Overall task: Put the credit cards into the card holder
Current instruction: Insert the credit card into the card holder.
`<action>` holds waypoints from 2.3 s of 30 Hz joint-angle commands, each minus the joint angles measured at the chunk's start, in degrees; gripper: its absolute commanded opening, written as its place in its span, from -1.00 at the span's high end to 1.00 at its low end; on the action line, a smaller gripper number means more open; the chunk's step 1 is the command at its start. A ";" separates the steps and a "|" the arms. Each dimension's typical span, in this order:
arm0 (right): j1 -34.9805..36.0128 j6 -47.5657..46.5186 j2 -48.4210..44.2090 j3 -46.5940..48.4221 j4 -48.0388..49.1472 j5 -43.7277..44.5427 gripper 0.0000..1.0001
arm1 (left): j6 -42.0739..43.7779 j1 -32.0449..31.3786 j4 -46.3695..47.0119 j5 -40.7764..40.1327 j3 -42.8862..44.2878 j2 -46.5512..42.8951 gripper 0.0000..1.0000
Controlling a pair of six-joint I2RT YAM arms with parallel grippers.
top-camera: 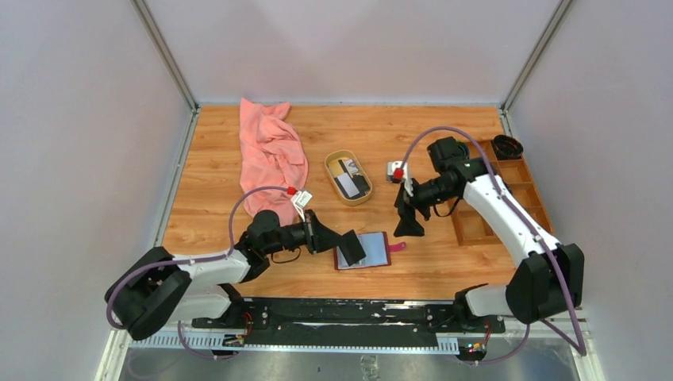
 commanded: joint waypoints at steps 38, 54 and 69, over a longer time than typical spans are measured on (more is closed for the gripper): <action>-2.17 8.52 11.65 -8.50 11.63 -6.96 -0.41 | -6.39 6.61 8.79 5.70 7.26 30.80 1.00; -1.80 9.13 12.50 -8.28 11.72 -7.10 -0.41 | -2.82 6.49 -3.11 2.80 8.75 27.84 1.00; -1.40 9.31 13.54 -8.25 11.71 -6.82 -0.40 | -3.18 4.51 -3.11 3.03 10.97 31.61 1.00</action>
